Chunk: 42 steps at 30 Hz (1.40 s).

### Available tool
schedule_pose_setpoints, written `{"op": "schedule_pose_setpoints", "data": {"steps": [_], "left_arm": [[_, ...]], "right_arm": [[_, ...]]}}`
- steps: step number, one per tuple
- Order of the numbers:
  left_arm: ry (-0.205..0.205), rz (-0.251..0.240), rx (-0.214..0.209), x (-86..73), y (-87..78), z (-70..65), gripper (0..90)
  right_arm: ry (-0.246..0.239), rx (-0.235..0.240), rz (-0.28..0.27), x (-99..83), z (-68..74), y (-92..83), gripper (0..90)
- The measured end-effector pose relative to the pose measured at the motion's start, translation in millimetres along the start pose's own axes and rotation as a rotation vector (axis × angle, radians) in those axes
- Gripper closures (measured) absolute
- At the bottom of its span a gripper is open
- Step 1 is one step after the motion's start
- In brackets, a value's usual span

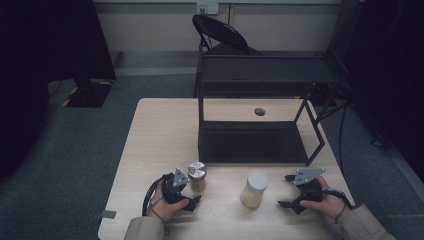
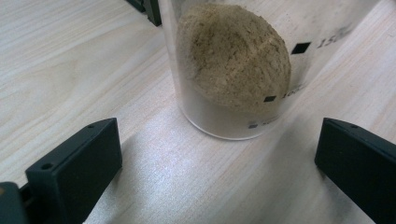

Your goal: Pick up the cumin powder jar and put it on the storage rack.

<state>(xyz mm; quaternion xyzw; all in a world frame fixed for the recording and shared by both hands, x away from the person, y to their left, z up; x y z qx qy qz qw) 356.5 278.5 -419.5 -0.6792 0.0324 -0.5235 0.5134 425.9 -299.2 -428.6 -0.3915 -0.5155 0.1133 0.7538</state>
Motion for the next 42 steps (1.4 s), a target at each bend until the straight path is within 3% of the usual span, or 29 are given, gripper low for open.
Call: {"op": "schedule_pose_setpoints", "data": {"steps": [23,26,30,37,42], "left_arm": [[-0.002,0.025,-0.006,5.8,0.2,1.4,0.3],[-0.03,0.012,-0.027,6.0,0.2,4.2,0.6],[-0.006,0.013,-0.022,8.6,0.6,1.9,1.7],[-0.016,-0.062,-0.006,7.0,0.5,-0.9,1.8],[-0.036,-0.078,-0.018,7.6,2.9,-0.9,2.0]], "right_arm": [[0.013,-0.012,-0.008,-1.0,2.6,0.6,0.0],[0.013,-0.012,-0.008,-1.0,2.6,0.6,0.0],[0.013,-0.012,-0.008,-1.1,2.6,0.6,0.0],[0.013,-0.012,-0.008,-1.1,2.6,0.6,0.0],[0.013,-0.012,-0.008,-1.0,2.6,0.6,0.0]]}}
Point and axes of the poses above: each handheld gripper's, and its own axes: y roughly forward along the jaws, x roughly out of its top, z roughly to its left, the point moved 3 cm from there along y, roughly forward along the jaws, and after that the axes turned 9 degrees about y, right-handed, at the moved point
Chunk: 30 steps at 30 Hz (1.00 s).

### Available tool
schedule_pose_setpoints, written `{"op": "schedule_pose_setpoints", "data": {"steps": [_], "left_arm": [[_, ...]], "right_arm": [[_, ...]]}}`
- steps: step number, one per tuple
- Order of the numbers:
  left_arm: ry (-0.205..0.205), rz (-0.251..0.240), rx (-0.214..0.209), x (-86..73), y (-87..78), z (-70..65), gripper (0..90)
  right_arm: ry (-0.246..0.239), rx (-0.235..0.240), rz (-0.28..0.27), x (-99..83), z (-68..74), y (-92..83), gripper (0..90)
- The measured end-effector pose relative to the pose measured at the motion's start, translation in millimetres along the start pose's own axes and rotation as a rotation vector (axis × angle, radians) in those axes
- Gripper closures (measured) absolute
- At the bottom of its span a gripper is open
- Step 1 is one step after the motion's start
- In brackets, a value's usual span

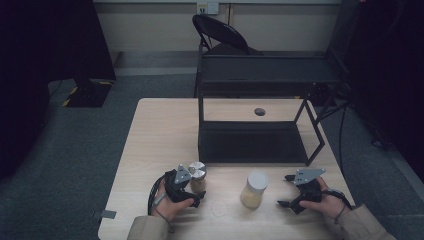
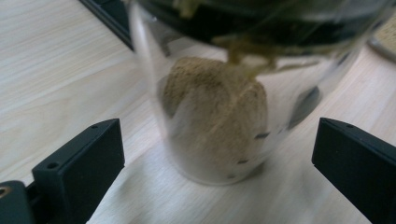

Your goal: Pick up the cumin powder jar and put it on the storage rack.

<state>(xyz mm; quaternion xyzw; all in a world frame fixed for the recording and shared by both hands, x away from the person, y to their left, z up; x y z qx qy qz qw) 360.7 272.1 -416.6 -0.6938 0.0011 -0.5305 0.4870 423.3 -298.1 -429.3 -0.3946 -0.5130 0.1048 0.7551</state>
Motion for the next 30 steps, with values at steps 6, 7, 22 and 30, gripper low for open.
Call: {"op": "schedule_pose_setpoints", "data": {"steps": [6,7,22,30], "left_arm": [[-0.011,-0.013,0.002,0.3,1.9,-0.1,7.1],[-0.01,-0.017,0.004,0.7,1.9,-0.3,7.4],[-0.029,-0.028,0.005,3.5,4.9,1.3,13.7],[-0.013,-0.031,0.02,6.4,4.8,-1.5,18.0]], "right_arm": [[0.001,0.0,0.0,0.0,0.1,0.0,0.0],[0.001,0.0,0.0,0.0,0.1,0.0,0.0],[0.004,-0.003,-0.001,-0.1,0.9,0.1,0.0],[0.004,-0.004,-0.001,-0.1,0.9,0.1,0.0]]}}
Point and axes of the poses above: each handheld gripper's, and its own axes: y roughly forward along the jaws, x roughly out of its top, z roughly to its left, the point moved 3 cm from there along y, roughly forward along the jaws, and after that the axes turned 9 degrees about y, right-handed, at the moved point
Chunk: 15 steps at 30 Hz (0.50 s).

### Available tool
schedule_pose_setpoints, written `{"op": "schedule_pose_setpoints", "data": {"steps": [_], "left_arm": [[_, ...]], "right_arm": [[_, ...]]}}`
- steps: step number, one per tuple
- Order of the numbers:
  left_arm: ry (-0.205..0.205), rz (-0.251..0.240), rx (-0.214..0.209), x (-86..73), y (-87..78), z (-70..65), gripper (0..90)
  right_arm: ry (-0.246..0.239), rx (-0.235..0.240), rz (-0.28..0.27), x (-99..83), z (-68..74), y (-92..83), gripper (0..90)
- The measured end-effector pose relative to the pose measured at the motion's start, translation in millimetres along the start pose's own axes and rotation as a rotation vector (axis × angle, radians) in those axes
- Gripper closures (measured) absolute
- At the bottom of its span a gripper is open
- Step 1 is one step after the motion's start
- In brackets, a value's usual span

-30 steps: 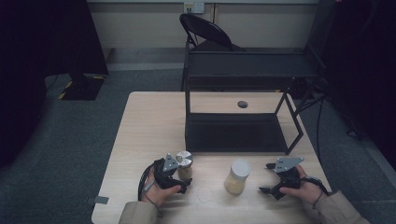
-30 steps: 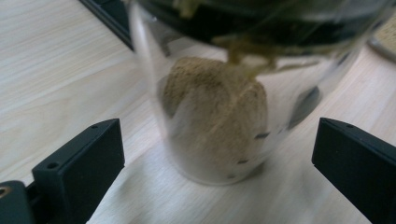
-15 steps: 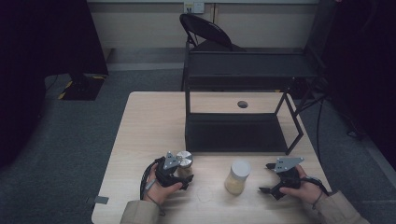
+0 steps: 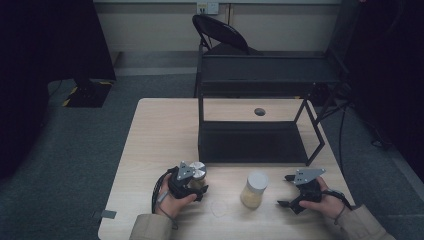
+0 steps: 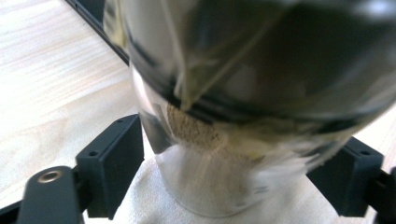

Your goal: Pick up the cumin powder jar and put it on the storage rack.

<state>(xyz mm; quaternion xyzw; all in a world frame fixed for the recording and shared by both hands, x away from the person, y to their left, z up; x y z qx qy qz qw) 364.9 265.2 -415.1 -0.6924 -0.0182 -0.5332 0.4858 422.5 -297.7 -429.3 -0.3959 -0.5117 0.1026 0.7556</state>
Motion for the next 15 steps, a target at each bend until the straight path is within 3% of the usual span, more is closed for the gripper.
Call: {"op": "schedule_pose_setpoints", "data": {"steps": [15], "left_arm": [[0.044,0.012,0.014,4.9,2.7,-4.2,28.8]], "right_arm": [[0.0,0.0,0.0,0.0,0.0,0.0,0.0]]}}
Point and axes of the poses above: each handheld gripper's, and its own axes: y roughly forward along the jaws, x roughly out of its top, z roughly to its left, the point moved 3 cm from there along y, roughly forward along the jaws, and after that the axes turned 9 degrees about y, right-handed, at the moved point
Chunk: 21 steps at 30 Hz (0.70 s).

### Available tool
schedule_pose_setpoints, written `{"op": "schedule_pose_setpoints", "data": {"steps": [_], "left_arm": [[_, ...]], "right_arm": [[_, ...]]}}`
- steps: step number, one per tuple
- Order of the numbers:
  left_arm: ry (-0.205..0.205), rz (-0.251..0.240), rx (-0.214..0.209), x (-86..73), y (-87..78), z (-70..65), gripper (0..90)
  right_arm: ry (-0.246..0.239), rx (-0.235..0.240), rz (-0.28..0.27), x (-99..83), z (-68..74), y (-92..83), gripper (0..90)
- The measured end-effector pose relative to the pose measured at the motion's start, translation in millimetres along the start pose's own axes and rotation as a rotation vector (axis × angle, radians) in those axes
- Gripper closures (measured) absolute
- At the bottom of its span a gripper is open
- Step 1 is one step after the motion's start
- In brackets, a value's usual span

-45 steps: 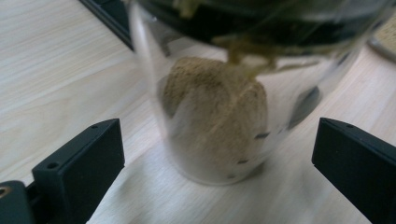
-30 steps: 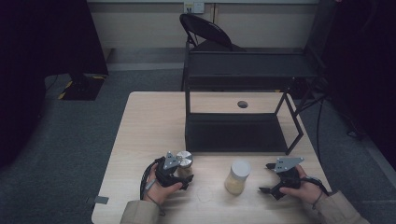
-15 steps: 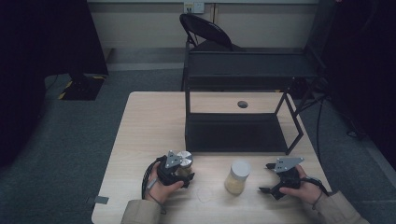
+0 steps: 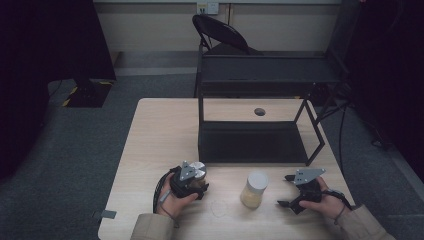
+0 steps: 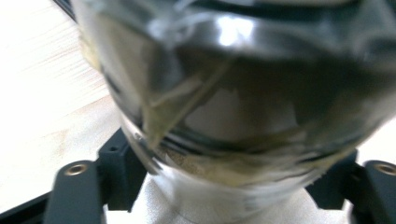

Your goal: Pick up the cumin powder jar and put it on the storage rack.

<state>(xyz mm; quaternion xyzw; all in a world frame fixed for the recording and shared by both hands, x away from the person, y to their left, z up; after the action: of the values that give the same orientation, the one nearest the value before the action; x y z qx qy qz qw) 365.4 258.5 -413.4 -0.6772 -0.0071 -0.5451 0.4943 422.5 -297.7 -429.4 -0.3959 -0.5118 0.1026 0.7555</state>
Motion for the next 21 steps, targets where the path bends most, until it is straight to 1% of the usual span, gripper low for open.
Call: {"op": "schedule_pose_setpoints", "data": {"steps": [2,10,12,13,14,16,19,20,21], "left_arm": [[0.002,-0.001,0.002,0.3,0.0,0.3,30.5],[0.001,0.015,0.003,4.6,0.2,-1.2,31.0],[0.0,0.02,-0.002,5.8,-0.3,-0.3,31.0],[-0.001,0.014,-0.014,5.6,-1.2,1.3,31.0],[-0.001,0.014,-0.014,5.6,-1.2,1.3,31.0],[0.003,-0.007,-0.025,6.4,-4.1,2.7,31.0],[0.013,-0.011,-0.03,9.3,-6.5,2.7,31.1],[0.026,-0.01,-0.033,11.6,-7.5,2.0,31.1],[0.037,-0.01,-0.056,16.4,-9.0,2.8,31.1]], "right_arm": [[0.0,0.0,0.0,0.0,0.0,0.0,0.0],[0.0,0.0,0.0,0.0,0.0,0.0,0.0],[0.0,0.0,0.0,0.0,0.0,0.0,0.0],[0.0,0.0,0.0,0.0,0.0,0.0,0.0],[0.0,0.0,0.0,0.0,0.0,0.0,0.0],[0.0,0.0,0.0,0.0,0.0,0.0,0.0],[0.0,0.0,0.0,0.0,0.0,0.0,0.0],[0.0,0.0,0.0,0.0,0.0,0.0,0.0],[0.0,0.0,0.0,0.1,-0.1,-0.1,0.0]]}}
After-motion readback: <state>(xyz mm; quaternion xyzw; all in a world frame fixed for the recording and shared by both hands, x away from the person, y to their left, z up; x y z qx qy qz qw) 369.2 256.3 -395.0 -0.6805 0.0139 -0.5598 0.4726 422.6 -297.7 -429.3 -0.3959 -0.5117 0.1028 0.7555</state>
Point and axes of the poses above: each handheld gripper's, and its own axes: y roughly forward along the jaws, x roughly out of its top, z roughly to its left, the point moved 3 cm from there along y, roughly forward along the jaws, and after that the axes turned 9 degrees about y, right-handed, at the moved point
